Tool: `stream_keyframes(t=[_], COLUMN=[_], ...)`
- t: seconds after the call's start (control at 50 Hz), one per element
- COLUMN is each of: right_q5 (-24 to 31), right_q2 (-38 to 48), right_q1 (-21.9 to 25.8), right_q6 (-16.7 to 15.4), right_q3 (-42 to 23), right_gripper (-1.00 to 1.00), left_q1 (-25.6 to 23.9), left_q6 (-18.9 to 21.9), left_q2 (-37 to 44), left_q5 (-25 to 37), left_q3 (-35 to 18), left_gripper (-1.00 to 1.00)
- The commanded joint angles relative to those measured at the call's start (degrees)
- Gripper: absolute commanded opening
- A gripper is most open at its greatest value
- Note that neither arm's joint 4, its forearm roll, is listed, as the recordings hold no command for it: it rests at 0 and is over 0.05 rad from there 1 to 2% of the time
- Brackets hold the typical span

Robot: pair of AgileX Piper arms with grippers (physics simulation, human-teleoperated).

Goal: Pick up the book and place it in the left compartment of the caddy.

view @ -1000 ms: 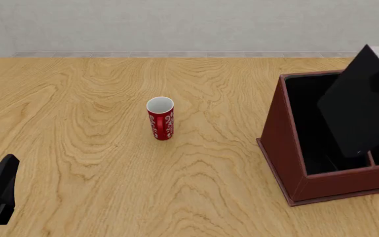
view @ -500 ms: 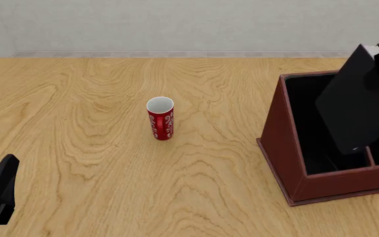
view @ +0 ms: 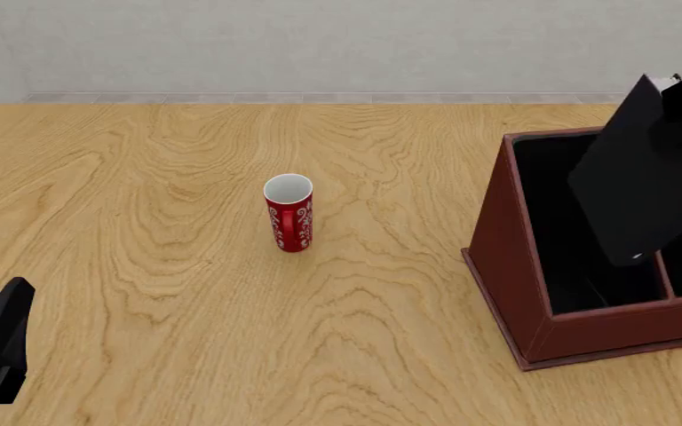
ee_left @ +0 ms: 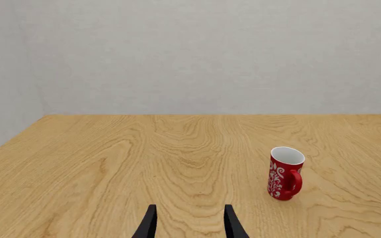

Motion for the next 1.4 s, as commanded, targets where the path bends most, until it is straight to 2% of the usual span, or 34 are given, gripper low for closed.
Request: stream_keyframes(t=[0.02,0.54,0.96,1.4], right_q5=[-1.4,-6.1,-10.7,-13.0], right_q2=[1.3,3.4,4.0,5.6], right_q1=[-0.8,-1.1,-1.6,-2.5], right_q6=[0.8,1.9,2.7,2.8], right_q3=[-0.7,2.2,8.3,9.9], right_gripper=[-1.0,-1.0,-1.0,-1.0], left_q1=[0.0,0.0,0.0,0.0], left_q6=[0.0,0.0,0.0,0.0], left_q2=[0.0,0.0,0.0,0.0], left_q5=[-0.1,-0.1,-0.1,-0.1], left_q3=[0.1,0.1,0.1,0.1], left_gripper=[1.0,1.0,1.0,1.0])
